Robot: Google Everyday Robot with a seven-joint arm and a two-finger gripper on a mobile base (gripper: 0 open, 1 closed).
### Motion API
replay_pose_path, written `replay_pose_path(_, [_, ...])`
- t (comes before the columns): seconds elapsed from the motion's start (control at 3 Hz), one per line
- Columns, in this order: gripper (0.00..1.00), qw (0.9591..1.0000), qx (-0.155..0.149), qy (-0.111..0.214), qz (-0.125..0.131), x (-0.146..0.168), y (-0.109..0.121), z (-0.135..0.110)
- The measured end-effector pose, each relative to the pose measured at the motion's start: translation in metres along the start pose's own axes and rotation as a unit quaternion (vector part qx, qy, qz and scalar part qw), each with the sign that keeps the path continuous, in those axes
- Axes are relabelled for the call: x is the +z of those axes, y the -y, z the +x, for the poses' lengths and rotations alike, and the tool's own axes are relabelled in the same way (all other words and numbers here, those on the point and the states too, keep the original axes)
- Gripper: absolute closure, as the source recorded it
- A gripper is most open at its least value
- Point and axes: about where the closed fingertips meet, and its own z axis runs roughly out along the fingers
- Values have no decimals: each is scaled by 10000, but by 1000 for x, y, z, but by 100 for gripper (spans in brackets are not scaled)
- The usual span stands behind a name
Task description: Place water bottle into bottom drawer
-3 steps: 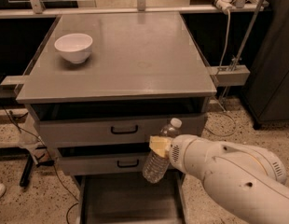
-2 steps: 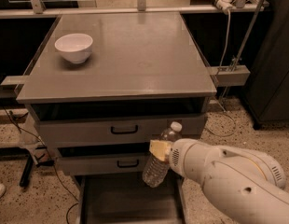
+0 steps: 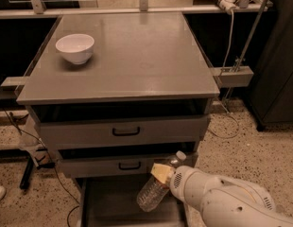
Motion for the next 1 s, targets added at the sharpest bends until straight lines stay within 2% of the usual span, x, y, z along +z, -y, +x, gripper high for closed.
replay_pose_path(0.33, [100,10000,2,0,-1,0,0,0])
replay_pose_path(0.67, [100,9989,411,-54,-209,24,0,16])
replay_pose_path(1.0, [100,9948,898,11,-479,61,9,29])
